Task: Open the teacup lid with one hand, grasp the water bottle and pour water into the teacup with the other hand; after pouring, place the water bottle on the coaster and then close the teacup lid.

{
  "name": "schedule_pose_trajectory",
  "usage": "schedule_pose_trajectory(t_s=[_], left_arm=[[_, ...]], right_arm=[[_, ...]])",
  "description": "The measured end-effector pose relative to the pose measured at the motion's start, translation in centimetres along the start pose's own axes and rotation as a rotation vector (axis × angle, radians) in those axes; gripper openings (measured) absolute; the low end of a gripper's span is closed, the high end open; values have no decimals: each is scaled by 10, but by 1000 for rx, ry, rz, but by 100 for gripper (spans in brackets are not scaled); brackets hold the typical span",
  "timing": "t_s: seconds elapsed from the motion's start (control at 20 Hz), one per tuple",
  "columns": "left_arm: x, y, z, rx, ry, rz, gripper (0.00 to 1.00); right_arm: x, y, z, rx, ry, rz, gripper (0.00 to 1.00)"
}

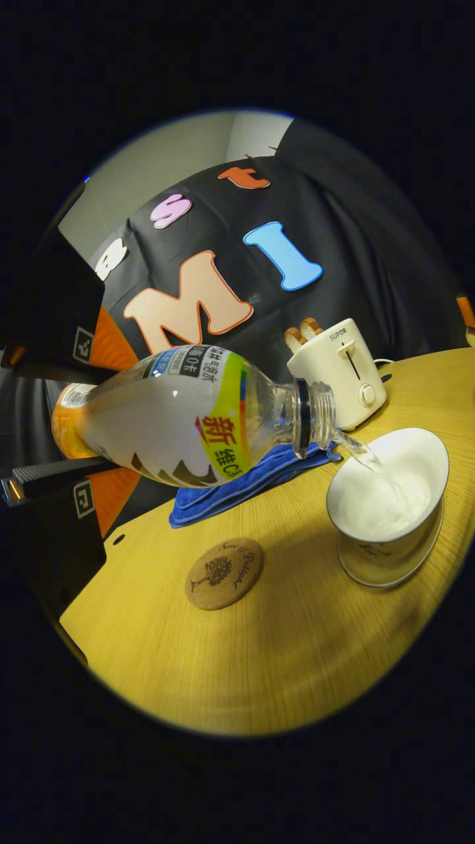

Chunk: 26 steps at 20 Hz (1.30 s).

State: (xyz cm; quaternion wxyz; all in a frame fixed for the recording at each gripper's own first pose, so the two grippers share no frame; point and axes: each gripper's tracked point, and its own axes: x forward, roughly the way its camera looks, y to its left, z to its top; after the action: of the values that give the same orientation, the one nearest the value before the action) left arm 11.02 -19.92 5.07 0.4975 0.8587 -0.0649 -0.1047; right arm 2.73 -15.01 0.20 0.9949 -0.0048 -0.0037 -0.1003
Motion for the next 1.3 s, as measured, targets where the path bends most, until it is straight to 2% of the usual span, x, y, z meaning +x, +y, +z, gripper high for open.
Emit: schedule_pose_trajectory(t_s=[0.5,0.65,0.9,1.0,1.1,1.3], left_arm=[[-3,55,-6,102,-10,95,48],[-2,57,-2,124,-14,107,48],[2,38,6,134,-29,82,49],[5,26,8,95,-38,56,49],[4,15,8,10,-49,31,48],[4,-11,12,-316,-93,-56,48]], right_arm=[[1,1,0,0,0,2,32],[1,0,0,0,0,2,34],[1,1,-1,1,0,2,32],[1,1,-1,0,0,2,32],[1,1,0,1,0,2,34],[0,1,0,0,0,2,34]])
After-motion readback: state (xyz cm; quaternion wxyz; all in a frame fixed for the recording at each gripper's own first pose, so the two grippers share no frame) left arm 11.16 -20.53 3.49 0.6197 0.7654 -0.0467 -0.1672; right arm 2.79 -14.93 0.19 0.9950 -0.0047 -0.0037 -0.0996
